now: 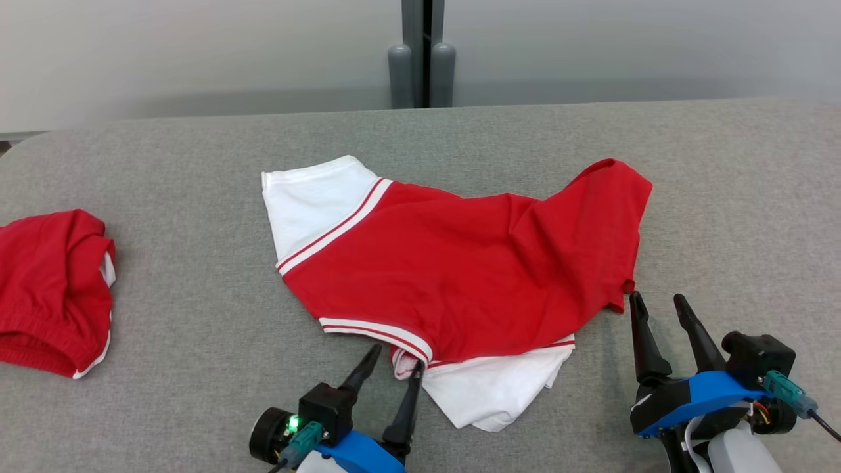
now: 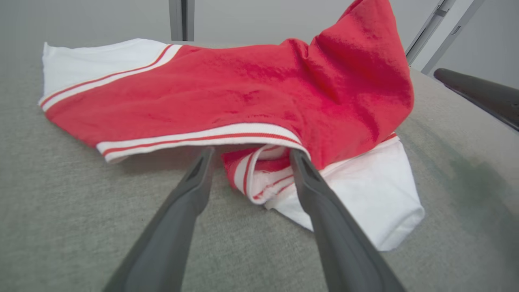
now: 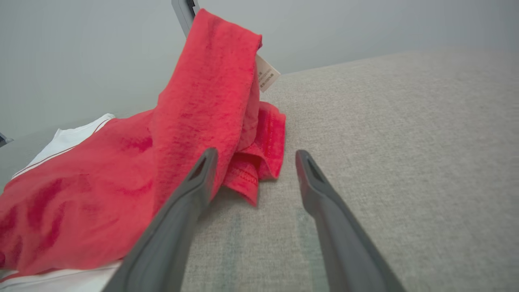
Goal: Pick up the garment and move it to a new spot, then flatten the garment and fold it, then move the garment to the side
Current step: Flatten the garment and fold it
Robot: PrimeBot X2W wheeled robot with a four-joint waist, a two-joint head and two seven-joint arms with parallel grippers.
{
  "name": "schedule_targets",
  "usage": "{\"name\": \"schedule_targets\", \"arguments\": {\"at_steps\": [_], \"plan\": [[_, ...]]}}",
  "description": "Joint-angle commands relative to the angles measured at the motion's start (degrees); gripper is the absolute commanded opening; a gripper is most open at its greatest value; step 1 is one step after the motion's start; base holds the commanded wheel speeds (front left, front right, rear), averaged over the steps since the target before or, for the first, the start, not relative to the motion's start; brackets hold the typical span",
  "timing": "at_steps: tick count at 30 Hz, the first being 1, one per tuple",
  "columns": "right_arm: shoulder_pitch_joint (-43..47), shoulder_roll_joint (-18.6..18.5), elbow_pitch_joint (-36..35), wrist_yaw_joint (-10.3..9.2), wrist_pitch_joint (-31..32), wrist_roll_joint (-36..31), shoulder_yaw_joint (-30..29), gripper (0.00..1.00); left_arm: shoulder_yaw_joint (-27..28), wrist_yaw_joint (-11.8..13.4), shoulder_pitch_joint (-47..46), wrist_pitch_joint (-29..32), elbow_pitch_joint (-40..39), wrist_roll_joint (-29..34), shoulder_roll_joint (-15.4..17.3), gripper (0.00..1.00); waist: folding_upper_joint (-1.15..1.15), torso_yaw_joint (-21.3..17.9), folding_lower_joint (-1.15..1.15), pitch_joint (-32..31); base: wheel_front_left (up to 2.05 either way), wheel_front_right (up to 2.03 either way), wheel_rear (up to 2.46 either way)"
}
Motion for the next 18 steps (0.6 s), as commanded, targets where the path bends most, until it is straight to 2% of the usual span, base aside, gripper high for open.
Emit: {"name": "schedule_targets", "arguments": {"at_steps": [1,16,17,18], "plan": [[0.70,-0.14,-0.18,0.00,-0.20,0.23,0.11,1.00,-0.23,-0.28,-0.53,-0.27,0.19,-0.29,0.02,1.00,0.00,-0.35,0.00,-0.22,0.00,0.00,0.00],[0.44,-0.14,-0.11,0.00,-0.20,-0.01,0.22,1.00,0.10,-0.50,-2.64,-0.27,2.89,-0.55,0.05,1.00,0.00,-2.43,0.00,-0.36,0.00,0.00,0.00],[0.54,-0.13,-0.18,0.00,-0.20,-0.08,0.22,1.00,0.11,-0.47,-2.84,-0.28,3.17,-0.60,0.06,0.83,0.00,-2.49,0.00,-0.32,0.00,0.00,0.00],[0.57,-0.13,-0.26,0.00,-0.20,-0.07,0.23,1.00,0.11,-0.53,-3.29,-0.28,3.12,-0.82,0.03,0.36,0.00,-2.56,0.00,-0.21,0.00,0.00,0.00]]}}
